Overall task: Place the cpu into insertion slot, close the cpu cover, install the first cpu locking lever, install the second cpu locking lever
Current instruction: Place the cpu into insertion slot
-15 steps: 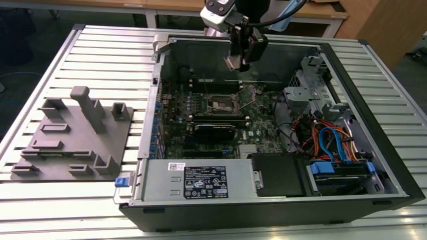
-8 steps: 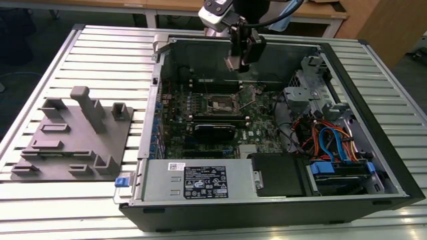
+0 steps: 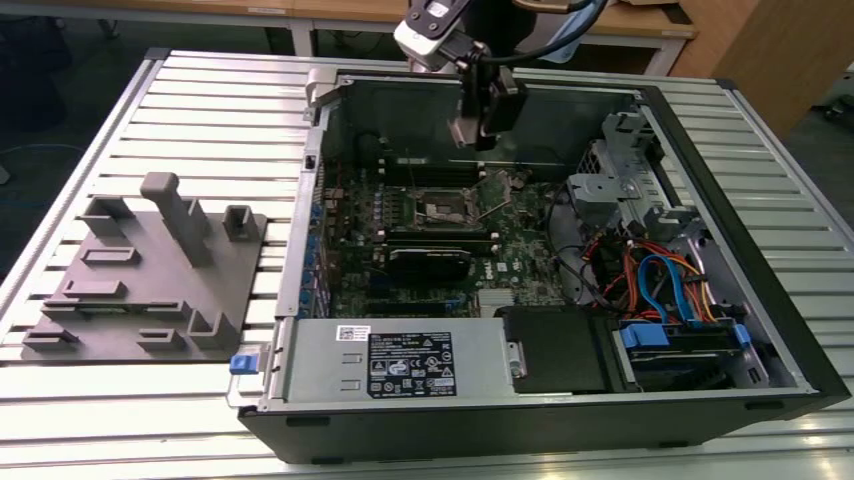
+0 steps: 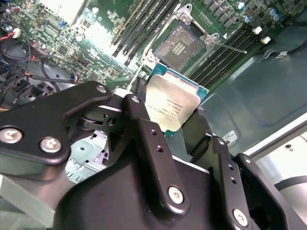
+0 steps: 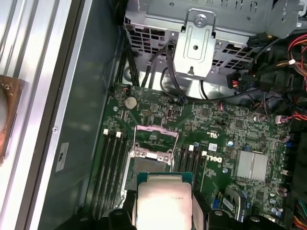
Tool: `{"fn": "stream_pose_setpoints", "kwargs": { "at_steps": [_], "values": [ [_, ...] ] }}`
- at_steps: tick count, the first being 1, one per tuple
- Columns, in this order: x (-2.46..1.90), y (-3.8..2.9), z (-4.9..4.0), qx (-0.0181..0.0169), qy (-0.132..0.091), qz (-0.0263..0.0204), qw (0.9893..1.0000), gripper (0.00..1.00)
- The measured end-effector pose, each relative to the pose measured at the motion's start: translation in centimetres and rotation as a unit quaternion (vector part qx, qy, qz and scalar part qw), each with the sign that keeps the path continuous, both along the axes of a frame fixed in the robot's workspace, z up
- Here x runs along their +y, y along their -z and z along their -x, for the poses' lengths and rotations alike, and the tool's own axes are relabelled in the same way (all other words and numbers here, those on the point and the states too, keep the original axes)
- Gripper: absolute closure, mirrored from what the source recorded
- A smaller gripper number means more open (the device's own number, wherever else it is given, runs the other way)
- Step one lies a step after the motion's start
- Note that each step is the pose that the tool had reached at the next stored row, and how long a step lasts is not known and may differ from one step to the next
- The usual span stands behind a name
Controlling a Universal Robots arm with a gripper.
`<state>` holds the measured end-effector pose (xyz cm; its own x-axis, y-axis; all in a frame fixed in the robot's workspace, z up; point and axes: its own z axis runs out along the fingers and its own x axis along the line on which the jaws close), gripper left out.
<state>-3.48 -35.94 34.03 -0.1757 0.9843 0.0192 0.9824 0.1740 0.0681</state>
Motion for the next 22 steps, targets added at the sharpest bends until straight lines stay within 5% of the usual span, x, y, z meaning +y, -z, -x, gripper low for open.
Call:
{"fn": "stream_pose_setpoints", "kwargs": {
  "at_steps": [17, 22],
  "values": [
    [0.01, 0.29, 0.00, 0.0001, 0.001, 0.0000, 1.0000, 0.46],
    [0.02, 0.34, 0.01, 0.0001, 0.027, 0.0003, 0.9996, 0.46]
  ]
}}
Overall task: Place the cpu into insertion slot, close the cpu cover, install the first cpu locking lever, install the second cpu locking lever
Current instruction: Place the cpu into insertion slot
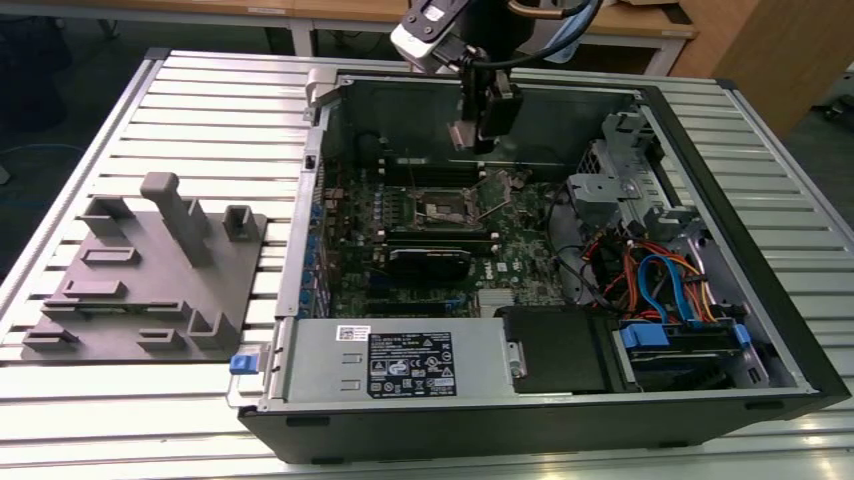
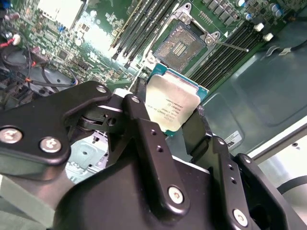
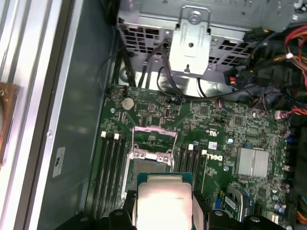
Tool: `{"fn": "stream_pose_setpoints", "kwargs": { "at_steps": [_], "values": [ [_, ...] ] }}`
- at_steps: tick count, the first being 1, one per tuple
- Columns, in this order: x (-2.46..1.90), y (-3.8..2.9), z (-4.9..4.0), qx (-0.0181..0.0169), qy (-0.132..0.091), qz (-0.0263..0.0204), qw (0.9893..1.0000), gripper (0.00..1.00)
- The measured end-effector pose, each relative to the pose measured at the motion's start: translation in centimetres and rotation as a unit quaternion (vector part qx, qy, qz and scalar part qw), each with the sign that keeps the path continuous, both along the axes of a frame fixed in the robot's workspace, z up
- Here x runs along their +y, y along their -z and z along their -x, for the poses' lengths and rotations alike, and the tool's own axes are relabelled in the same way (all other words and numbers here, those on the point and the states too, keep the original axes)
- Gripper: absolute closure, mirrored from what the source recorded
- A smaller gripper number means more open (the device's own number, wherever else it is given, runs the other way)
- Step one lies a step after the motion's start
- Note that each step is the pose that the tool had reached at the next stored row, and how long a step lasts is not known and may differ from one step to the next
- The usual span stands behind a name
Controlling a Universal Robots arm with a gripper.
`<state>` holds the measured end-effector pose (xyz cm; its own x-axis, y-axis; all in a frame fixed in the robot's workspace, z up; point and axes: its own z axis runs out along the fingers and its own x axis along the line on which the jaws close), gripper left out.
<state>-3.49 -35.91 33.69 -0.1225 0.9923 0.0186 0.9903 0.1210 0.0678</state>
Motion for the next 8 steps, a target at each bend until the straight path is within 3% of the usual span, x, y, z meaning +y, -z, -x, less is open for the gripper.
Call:
{"fn": "stream_pose_setpoints", "kwargs": {
  "at_steps": [5, 8],
  "values": [
    [0.00, 0.15, 0.00, 0.0000, 0.042, 0.0002, 0.9991, 0.46],
    [0.01, 0.23, 0.00, 0.0000, 0.052, 0.0004, 0.9986, 0.46]
  ]
}}
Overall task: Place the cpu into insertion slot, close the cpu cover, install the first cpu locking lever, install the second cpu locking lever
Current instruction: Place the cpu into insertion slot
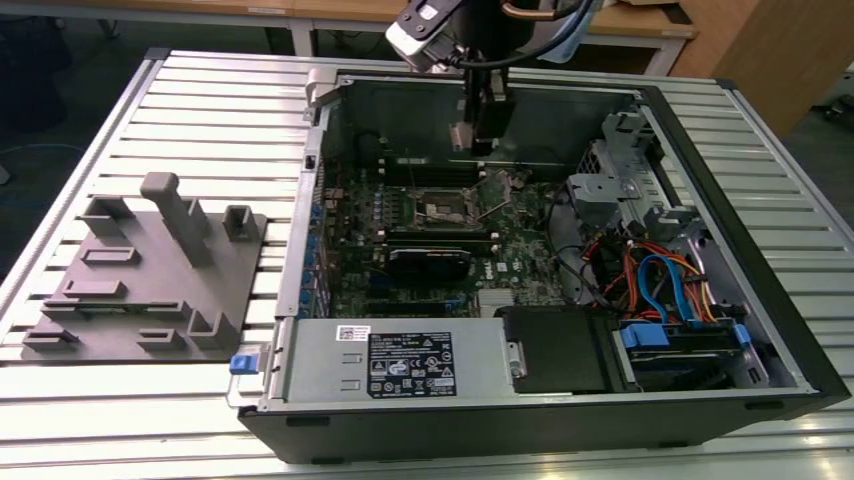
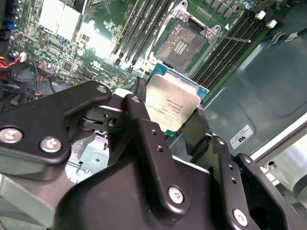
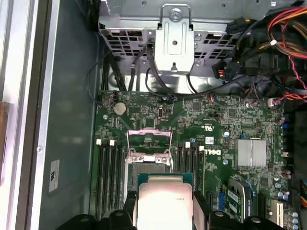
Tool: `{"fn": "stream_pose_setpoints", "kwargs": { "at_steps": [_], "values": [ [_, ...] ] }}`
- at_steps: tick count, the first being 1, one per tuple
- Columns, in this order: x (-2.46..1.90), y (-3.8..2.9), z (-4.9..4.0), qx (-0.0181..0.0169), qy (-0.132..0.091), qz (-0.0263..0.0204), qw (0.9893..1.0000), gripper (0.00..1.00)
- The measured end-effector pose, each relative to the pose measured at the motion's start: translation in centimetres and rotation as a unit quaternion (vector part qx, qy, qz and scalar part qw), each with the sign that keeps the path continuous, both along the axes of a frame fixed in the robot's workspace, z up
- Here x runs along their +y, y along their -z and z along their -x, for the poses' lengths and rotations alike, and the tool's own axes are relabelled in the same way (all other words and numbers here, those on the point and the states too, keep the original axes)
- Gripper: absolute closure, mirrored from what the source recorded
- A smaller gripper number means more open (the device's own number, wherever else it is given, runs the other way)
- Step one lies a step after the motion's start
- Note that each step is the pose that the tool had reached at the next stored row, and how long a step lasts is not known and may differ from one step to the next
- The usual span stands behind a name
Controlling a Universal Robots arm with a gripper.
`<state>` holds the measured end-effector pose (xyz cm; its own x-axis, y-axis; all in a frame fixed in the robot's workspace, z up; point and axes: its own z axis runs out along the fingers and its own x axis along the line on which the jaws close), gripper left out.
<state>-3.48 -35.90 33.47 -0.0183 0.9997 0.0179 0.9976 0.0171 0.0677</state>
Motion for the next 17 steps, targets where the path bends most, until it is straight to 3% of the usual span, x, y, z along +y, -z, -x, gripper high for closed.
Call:
{"fn": "stream_pose_setpoints", "kwargs": {
  "at_steps": [13, 17],
  "values": [
    [0.00, 0.02, 0.00, -0.0001, 0.002, -0.0001, 1.0000, 0.46],
    [0.00, 0.42, 0.01, 0.0001, 0.002, -0.0001, 1.0000, 0.46]
  ]
}}
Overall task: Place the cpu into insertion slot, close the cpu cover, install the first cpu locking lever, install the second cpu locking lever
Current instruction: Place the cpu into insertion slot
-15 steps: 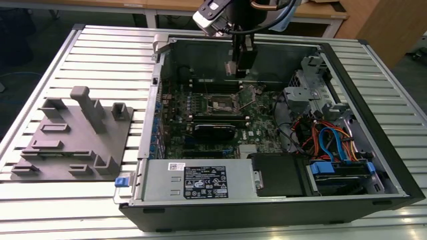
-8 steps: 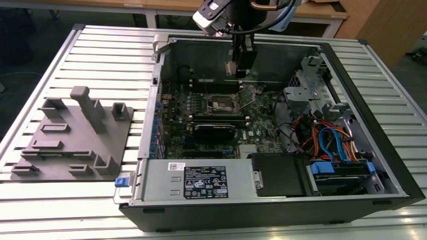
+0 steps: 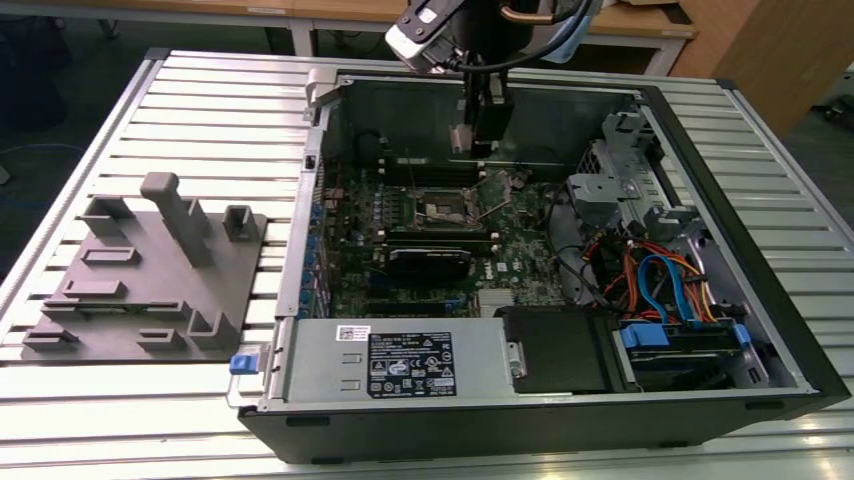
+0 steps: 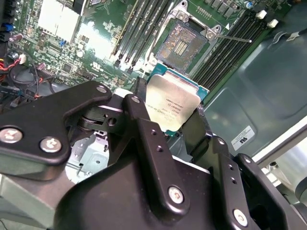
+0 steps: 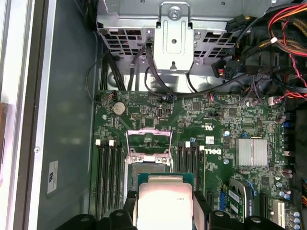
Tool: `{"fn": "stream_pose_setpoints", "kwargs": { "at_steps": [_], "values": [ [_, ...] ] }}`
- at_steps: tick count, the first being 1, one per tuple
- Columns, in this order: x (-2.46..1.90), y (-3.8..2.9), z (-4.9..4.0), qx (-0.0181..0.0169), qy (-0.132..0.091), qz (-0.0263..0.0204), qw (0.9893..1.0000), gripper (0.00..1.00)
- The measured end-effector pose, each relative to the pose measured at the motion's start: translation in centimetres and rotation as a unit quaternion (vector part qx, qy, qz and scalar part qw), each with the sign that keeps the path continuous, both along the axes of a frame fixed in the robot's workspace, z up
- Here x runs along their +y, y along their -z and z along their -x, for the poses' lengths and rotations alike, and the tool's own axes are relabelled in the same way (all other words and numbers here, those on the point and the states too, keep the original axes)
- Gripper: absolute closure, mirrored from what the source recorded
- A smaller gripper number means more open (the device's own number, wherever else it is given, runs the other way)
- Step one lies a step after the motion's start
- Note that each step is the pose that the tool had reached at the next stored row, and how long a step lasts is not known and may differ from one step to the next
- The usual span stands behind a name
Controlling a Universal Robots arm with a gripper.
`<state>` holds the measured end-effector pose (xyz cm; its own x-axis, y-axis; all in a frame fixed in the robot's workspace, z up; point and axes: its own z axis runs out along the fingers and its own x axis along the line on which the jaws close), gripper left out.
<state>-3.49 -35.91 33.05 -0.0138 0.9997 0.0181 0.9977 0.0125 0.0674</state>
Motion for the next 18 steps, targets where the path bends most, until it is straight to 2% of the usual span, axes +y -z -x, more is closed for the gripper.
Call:
{"fn": "stream_pose_setpoints", "kwargs": {
  "at_steps": [9, 18],
  "values": [
    [0.00, 1.44, 0.00, 0.0000, 0.000, 0.0000, 1.0000, 0.46],
    [0.00, 2.17, 0.00, 0.0000, 0.000, 0.0005, 1.0000, 0.46]
  ]
}}
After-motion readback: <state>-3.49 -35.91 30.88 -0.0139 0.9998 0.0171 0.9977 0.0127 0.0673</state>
